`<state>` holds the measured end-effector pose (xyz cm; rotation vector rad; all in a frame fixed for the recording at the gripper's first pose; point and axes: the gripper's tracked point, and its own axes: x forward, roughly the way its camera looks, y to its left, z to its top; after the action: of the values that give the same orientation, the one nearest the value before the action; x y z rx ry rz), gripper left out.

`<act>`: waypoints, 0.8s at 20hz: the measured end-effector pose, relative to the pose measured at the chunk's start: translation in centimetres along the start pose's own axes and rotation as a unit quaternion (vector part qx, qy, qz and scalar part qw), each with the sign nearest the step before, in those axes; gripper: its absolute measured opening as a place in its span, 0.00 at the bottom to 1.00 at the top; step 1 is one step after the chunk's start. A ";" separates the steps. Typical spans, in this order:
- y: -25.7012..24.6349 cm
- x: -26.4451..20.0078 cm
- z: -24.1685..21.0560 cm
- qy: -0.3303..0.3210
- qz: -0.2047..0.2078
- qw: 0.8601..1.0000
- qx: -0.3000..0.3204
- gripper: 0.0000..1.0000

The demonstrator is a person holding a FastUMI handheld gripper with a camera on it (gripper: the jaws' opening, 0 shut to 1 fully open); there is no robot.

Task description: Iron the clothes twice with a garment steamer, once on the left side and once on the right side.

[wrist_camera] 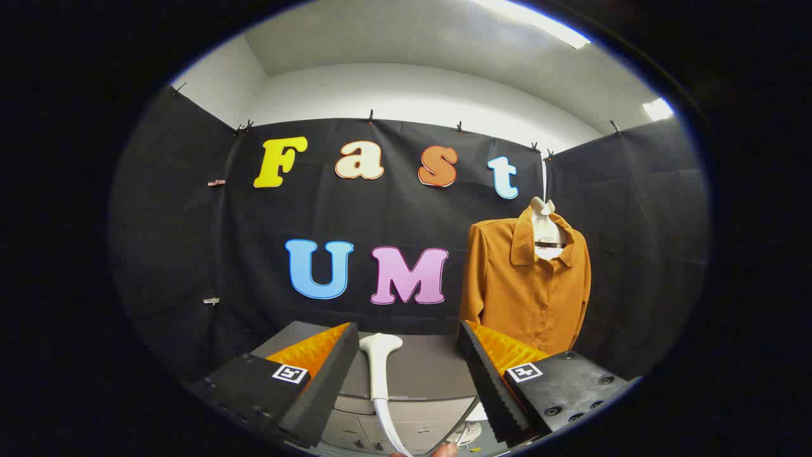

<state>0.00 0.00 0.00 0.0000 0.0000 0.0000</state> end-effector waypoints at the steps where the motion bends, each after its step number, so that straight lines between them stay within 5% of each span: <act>1: -0.1 0.2 -0.2 0.000 -0.003 1.000 0.001 0.98; 7: -2.0 0.9 0.2 -0.011 -0.038 0.999 0.028 0.98; 16: -1.1 1.1 0.1 -0.002 -0.031 0.999 0.014 0.98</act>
<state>1.08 -1.12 0.12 0.0278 -0.0037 -0.0621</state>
